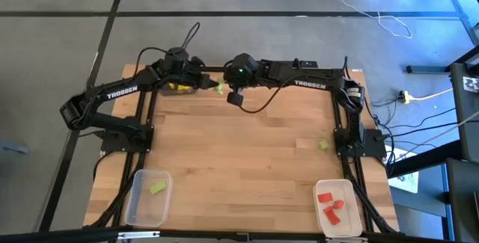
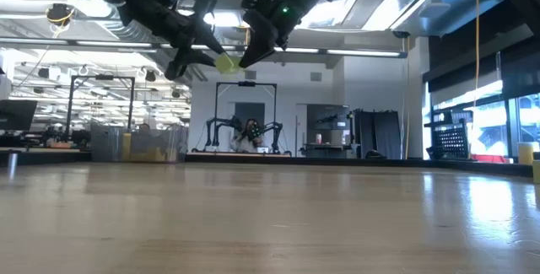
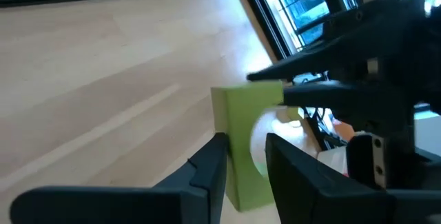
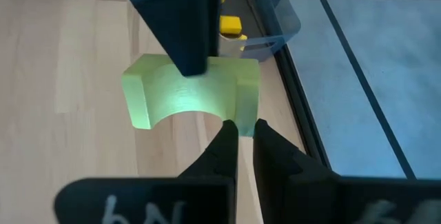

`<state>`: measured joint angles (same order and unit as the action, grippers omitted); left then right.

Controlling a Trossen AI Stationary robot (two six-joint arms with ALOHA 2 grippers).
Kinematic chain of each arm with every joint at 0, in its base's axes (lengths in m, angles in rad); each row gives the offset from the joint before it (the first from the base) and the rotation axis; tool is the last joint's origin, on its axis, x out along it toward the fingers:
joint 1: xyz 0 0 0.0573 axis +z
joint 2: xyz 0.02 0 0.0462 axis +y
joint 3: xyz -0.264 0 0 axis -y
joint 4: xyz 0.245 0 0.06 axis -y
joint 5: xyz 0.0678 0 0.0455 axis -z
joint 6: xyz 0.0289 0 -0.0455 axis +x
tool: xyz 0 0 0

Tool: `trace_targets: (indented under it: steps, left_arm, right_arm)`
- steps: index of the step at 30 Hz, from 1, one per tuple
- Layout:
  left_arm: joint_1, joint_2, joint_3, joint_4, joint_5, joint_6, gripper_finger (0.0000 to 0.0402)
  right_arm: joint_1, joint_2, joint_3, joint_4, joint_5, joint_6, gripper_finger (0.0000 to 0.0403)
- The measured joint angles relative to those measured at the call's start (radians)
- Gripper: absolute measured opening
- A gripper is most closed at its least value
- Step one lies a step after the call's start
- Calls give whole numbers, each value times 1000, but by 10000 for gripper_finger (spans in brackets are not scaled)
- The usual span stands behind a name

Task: Sort & place blocks by color
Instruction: Put the top green block into the transparent bin

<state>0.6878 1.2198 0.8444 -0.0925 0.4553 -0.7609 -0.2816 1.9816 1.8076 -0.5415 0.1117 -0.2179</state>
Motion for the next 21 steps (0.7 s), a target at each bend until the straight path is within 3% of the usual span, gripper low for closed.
trace_targets:
  steps: [14,21]
  left_arm:
    - [-60,0,0,-5,-94,12,87]
    - [-60,0,0,-13,-126,34,21]
  right_arm:
    - [0,0,0,3,-2,0,21]
    - [0,0,0,7,1,-1,22]
